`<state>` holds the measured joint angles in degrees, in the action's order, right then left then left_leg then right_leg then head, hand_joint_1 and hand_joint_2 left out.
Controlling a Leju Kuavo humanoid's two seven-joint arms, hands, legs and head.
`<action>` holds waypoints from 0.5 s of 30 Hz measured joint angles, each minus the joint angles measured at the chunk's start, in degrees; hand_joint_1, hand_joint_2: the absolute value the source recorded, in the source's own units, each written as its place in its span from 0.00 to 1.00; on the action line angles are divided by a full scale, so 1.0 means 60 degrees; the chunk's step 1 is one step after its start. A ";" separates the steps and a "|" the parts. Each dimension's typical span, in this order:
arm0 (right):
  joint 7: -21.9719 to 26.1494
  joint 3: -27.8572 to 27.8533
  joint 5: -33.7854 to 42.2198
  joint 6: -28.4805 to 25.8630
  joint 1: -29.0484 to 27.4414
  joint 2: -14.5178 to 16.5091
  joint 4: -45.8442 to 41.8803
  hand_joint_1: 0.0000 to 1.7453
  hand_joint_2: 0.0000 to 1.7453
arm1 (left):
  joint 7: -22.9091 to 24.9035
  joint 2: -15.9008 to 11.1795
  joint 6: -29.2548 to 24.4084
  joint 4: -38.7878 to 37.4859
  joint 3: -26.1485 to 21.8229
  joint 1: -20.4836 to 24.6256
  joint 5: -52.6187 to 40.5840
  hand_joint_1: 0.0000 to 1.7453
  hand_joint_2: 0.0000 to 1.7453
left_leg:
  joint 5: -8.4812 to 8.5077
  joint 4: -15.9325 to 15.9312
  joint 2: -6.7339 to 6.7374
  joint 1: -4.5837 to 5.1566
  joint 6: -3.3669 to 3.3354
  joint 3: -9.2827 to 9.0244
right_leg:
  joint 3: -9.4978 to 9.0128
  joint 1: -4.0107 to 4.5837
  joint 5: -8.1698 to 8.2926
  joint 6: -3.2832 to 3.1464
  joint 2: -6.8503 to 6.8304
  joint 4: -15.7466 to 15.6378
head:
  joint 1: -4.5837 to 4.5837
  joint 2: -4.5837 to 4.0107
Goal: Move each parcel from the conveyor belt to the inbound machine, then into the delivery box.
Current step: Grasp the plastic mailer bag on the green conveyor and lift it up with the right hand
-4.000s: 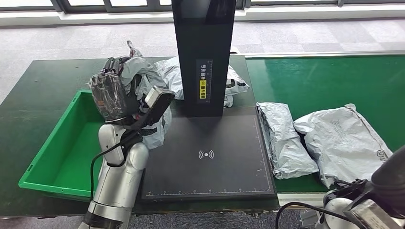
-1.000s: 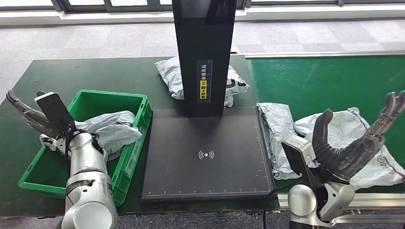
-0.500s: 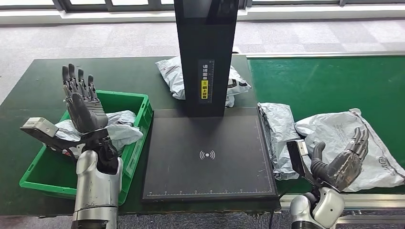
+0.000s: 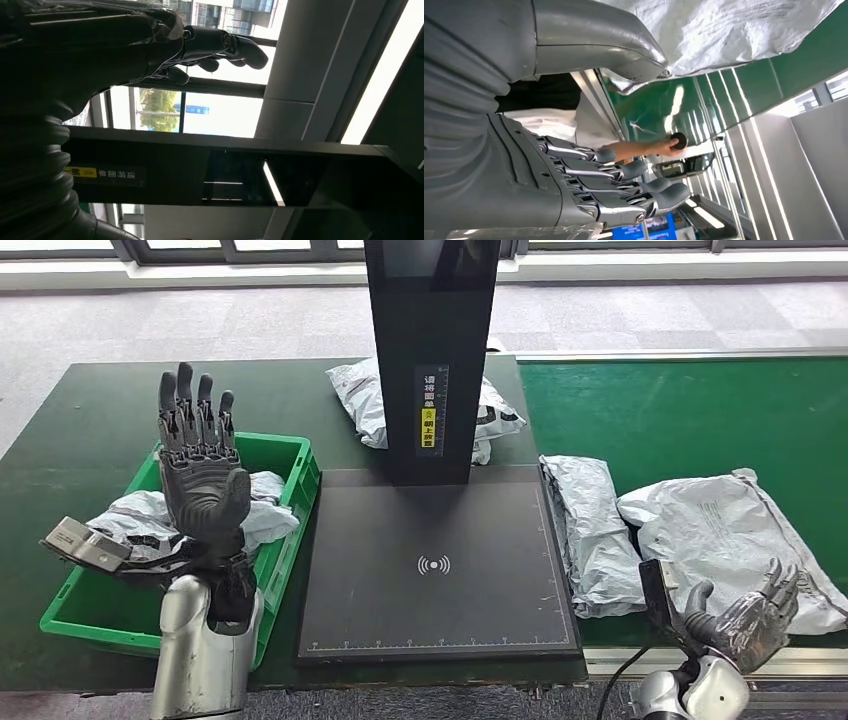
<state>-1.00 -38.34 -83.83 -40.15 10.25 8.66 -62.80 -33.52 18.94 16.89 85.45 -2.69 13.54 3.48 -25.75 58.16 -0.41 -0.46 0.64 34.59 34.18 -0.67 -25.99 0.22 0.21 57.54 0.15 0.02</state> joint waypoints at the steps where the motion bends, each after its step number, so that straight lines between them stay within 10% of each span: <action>1: 0.0007 -0.0139 -0.0183 -0.0001 0.0112 -0.0106 0.0123 0.00 1.00 | -0.0001 -0.0032 0.0026 0.0164 0.0120 -0.0118 0.0000 0.00 1.00 | -0.0002 0.0000 0.0000 0.0001 -0.0002 0.0000 | 0.0000 -0.0002 0.0000 0.0001 0.0000 0.0000 | 0.0000 0.0000; 15: -0.2170 -0.0365 -0.1048 -0.0001 0.1607 -0.1696 0.3071 0.00 1.00 | -0.0020 -0.0229 -0.0032 0.1239 0.0797 -0.0923 -0.0005 0.00 1.00 | -0.0001 0.0001 -0.0004 0.0004 -0.0006 -0.0001 | -0.0005 -0.0001 0.0000 0.0003 -0.0011 0.0002 | 0.0000 0.0000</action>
<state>-14.02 -40.53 -90.11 -40.15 19.89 -1.51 -44.37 -33.64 17.57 16.69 92.89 2.10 8.00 3.45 -25.76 58.16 -0.43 -0.44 0.61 34.59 34.15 -0.68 -26.00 0.23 0.14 57.55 0.15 0.02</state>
